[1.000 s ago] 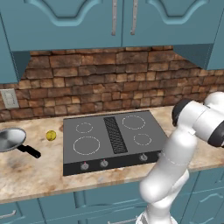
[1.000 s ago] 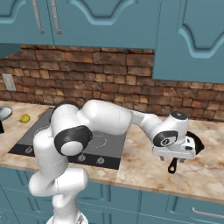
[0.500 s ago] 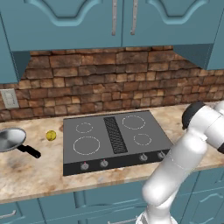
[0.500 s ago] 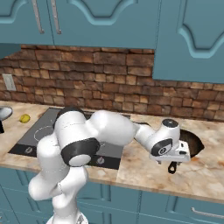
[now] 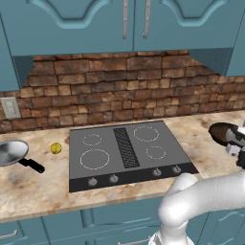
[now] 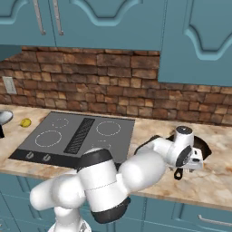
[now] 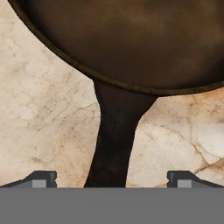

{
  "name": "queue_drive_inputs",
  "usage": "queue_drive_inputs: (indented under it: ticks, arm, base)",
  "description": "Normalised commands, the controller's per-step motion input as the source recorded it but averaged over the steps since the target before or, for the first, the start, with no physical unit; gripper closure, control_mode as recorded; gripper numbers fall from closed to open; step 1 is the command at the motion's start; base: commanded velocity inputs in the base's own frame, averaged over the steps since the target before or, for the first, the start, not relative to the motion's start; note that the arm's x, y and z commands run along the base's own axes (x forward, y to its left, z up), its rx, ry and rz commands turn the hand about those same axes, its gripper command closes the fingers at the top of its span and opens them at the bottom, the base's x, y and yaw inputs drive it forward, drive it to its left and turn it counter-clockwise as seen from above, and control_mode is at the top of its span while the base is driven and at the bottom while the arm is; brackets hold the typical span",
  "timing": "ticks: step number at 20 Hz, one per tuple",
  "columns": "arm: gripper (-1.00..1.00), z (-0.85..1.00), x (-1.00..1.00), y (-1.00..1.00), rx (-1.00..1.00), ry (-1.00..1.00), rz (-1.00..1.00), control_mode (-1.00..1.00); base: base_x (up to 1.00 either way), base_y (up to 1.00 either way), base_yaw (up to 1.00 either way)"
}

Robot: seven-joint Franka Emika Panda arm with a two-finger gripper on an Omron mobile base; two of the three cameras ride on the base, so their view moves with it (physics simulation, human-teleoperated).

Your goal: Place both pans onto different burners. Then place the lemon and the chicken drumstick on different pans.

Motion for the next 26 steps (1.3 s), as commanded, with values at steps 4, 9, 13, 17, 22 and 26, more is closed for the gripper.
queue_drive_inputs:
  ticks: [4,9,13,17,22,26]
  arm:
    - [-1.00,-0.13,0.00,-0.01,0.01,0.07,0.00,-1.00]
    - [-1.00,-0.24,0.00,0.00,0.00,0.12,0.00,-1.00]
    - [1.00,-0.11,0.00,0.00,0.00,0.05,0.00,-1.00]
    - [1.00,0.00,0.00,0.00,0.00,0.00,0.00,-1.00]
    - [1.00,0.27,-0.02,0.00,0.00,-0.01,0.00,-1.00]
    - [1.00,0.37,-0.14,0.00,0.00,-0.03,0.00,-1.00]
  base:
    - [0.00,0.00,0.00]
    - [0.00,0.00,0.00]
    - [0.00,0.00,0.00]
    - [0.00,0.00,0.00]
    - [0.00,0.00,0.00]
    - [0.00,0.00,0.00]
